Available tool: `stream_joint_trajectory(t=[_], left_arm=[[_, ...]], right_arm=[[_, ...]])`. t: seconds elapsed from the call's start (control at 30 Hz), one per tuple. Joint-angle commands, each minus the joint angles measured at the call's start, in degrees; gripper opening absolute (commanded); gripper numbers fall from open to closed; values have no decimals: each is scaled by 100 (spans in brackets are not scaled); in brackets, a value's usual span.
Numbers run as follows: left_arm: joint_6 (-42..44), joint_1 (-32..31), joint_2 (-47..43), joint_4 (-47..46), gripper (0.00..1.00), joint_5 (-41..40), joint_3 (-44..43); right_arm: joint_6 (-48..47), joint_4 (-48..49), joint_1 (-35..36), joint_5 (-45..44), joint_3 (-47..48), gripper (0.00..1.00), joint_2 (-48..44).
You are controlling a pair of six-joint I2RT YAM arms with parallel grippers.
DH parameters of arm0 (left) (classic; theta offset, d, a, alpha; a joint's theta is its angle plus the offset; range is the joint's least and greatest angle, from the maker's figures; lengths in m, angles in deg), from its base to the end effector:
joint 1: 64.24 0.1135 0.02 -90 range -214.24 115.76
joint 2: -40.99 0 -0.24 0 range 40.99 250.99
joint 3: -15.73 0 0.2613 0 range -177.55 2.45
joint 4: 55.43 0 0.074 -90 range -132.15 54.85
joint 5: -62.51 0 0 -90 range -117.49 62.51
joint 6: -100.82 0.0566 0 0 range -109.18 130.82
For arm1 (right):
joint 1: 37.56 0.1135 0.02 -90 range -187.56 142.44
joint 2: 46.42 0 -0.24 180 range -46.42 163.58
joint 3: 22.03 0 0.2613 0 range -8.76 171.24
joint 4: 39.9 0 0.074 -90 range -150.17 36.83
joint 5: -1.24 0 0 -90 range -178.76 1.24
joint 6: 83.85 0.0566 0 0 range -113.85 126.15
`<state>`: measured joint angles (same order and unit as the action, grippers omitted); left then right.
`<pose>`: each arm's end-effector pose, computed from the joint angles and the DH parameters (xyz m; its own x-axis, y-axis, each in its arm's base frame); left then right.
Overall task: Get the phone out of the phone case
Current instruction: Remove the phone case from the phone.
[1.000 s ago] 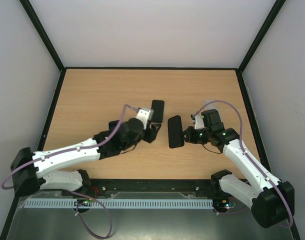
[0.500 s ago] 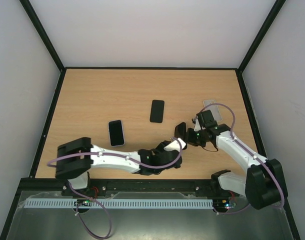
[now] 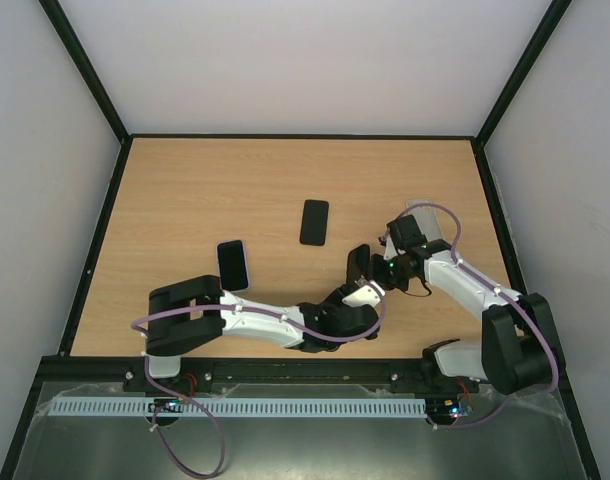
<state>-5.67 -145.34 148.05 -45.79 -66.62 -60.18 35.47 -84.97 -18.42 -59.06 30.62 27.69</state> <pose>0.0977 -0.3929 0.1307 -0.2935 0.4508 -0.8430 0.6353 0.7509 0.1804 0.2237 0.1073 0.1358 -0.9863 0.1079 -0.1247 0.0135 0.8064 0.5913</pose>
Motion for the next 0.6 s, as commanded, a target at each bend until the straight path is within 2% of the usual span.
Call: stream_joint_trajectory(t=[0.0, 0.33, 0.57], left_arm=[[27, -34, 264, -1, 47, -354, -236], [-160, 64, 506, 196, 37, -691, -372], [-80, 156, 649, 86, 39, -851, -514]], right_arm=[[-64, 182, -24, 17, 100, 2, 35], [-142, 202, -24, 317, -80, 2, -160], [-225, 263, -24, 582, -248, 2, -318]])
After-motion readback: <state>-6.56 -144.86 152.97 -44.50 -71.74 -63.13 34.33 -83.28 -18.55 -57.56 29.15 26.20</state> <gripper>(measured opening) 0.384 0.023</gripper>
